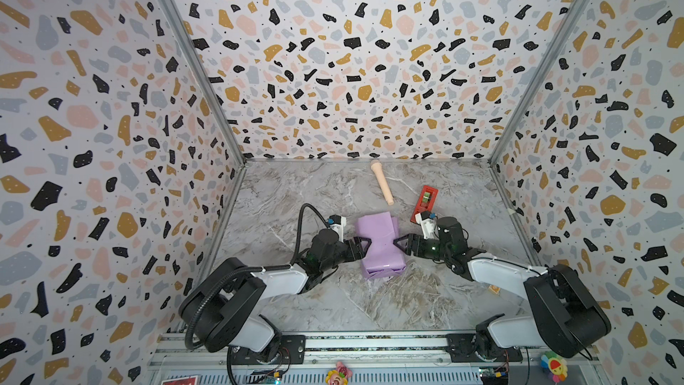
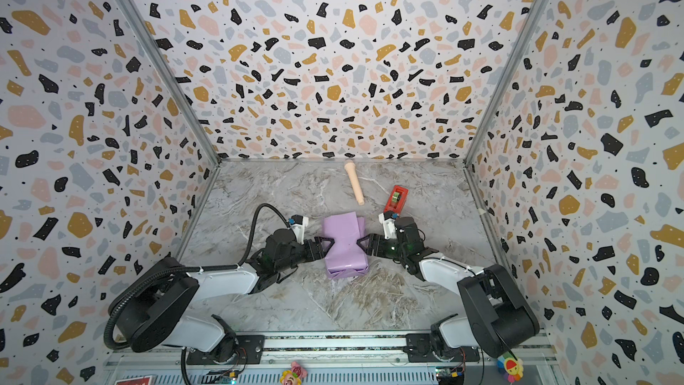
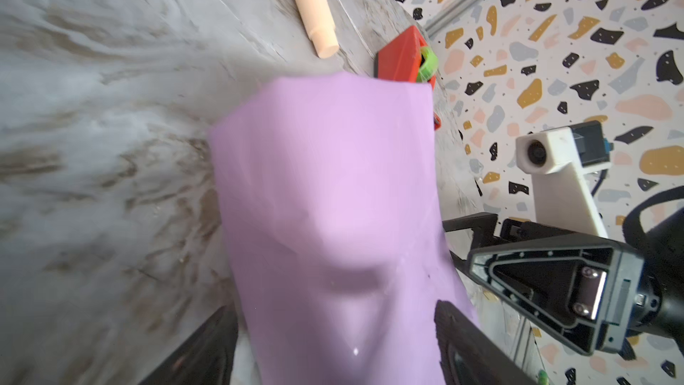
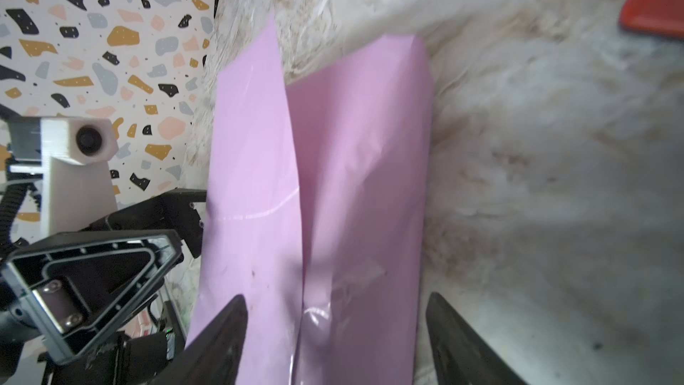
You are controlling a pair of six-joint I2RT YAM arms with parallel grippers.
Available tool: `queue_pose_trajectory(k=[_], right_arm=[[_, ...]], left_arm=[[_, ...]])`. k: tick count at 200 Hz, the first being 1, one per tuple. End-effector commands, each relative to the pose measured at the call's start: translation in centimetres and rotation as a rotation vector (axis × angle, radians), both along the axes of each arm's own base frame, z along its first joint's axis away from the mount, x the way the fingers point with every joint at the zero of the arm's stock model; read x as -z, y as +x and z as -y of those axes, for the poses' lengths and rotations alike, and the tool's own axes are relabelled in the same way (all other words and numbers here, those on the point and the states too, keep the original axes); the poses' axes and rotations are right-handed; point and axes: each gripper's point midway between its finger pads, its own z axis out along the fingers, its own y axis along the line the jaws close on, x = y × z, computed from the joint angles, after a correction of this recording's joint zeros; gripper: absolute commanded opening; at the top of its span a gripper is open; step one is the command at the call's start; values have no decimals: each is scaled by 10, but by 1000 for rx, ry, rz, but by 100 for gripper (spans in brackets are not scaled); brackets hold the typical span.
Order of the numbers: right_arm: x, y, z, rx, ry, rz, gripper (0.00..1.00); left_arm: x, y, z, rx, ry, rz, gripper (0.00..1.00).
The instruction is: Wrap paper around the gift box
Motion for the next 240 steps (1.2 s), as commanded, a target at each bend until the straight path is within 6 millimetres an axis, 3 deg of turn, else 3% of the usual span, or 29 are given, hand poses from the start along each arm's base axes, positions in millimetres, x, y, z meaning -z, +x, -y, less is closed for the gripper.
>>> queue_pose_trajectory(k=[1,39,69,126,152,196,240], right_arm=[[-6,13,-12,-42,15,10,78],[-2,19,-31,-85,68,-13,77],[-11,24,-38,-101,94,17,73],[-62,27,-42,-121,164,178,72],[-76,23,-43,-137,201,221,73],[-90,17,-42,-146,236,276,74],[-91,13,-42,-147,244,283,74]], left_arm=[[-14,9,15,20,-60,18,86],[-14,8,37,61,-60,17,85],[-18,16,43,59,-61,36,84],[-70,23,55,88,-157,141,85],[-88,22,57,100,-195,168,85],[-98,20,56,99,-224,186,85],[-114,18,54,100,-249,224,87]])
